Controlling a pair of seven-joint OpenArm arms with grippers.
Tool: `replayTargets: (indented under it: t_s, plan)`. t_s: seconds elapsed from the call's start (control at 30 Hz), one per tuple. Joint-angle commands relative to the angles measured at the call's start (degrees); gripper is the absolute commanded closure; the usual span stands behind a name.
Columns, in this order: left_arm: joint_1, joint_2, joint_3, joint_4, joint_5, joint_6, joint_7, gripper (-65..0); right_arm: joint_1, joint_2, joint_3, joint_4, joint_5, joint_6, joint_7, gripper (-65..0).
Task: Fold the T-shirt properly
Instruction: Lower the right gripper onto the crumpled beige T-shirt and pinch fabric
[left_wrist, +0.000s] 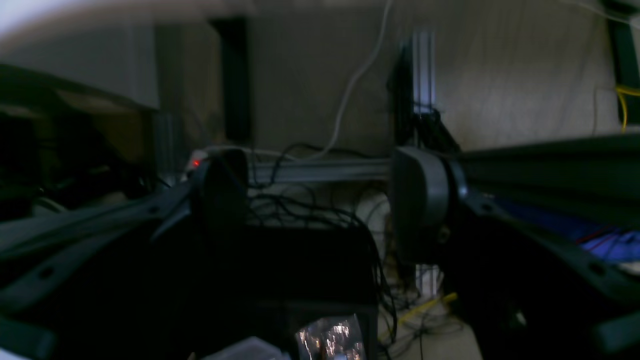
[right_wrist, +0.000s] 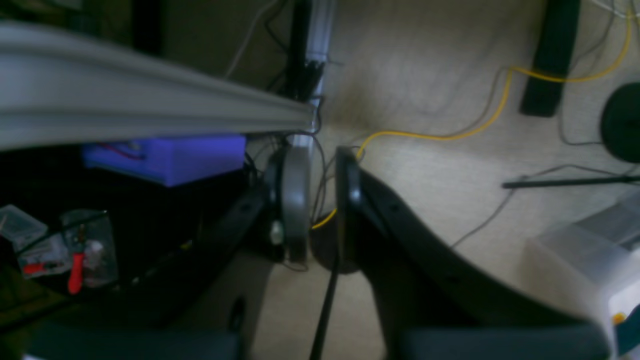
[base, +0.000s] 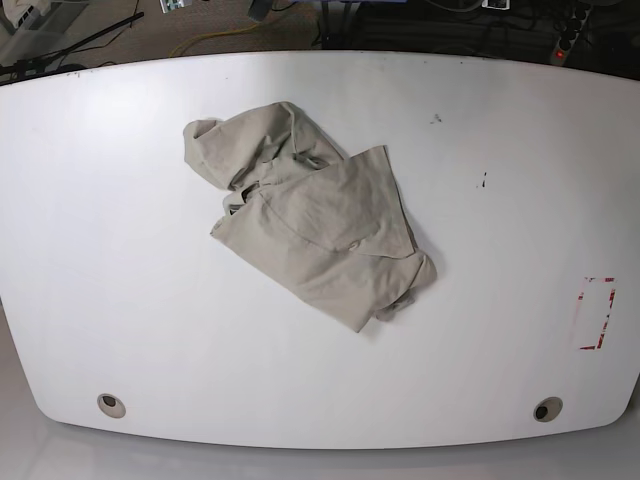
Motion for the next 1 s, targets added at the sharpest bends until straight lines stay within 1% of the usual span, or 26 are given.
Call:
replayTargets:
  t_s: [0.0,0.07,0.17,0.23,0.6,0.63,0.77,0.8,0.9,0.97]
  plan:
    - [2.4,-0.1,-0.2,4.6,0.0,0.2,-0.9,-40.8,-1.6,0.4,0.5,5.6,1.7,0.3,-1.6,-7.9]
    - [2.7,-0.1,-0.2,6.7,0.0,0.2,-0.9,-40.8,-1.6,0.4,0.6,8.1,1.8,0.3,-2.7,-7.9]
    - [2.7,-0.1,-0.2,8.6,0.0,0.2,-0.9,-41.0,-1.2,0.3,2.4,10.9,2.0,0.3,-3.8,-7.9]
    - [2.2,-0.1,-0.1,8.7,0.0,0.2,-0.9,-41.3,1.1,0.2,2.6,11.5,2.0,0.3,-3.7,-7.9]
    - [-6.8,-0.5,0.0,8.6,0.4,0.3,-0.8,-41.7,11.5,0.0,2.6,11.6,2.0,0.3,-3.8,-7.9]
    - [-7.5,-0.5,0.0,8.6,0.5,0.3,-0.8,-42.1,12.3,0.0,2.5,11.7,2.0,0.3,-3.7,-7.9]
    - [-10.0,-0.6,0.0,8.6,0.6,0.2,-0.8,-50.7,15.6,-0.1,2.4,12.5,2.0,0.3,-3.7,-8.4]
    - [-10.6,-0.7,0.0,8.6,0.6,0.2,-0.8,-51.8,16.4,-0.1,2.4,12.5,2.0,0.3,-3.7,-8.6]
    - [-12.6,-1.0,0.0,8.6,0.6,0.2,-0.8,-52.2,18.9,-0.1,2.3,12.5,2.0,0.3,-3.8,-8.9]
    - [-13.5,-2.5,0.2,8.6,0.6,0.2,-0.8,-52.2,20.3,-0.1,2.3,12.5,2.0,0.3,-3.8,-8.9]
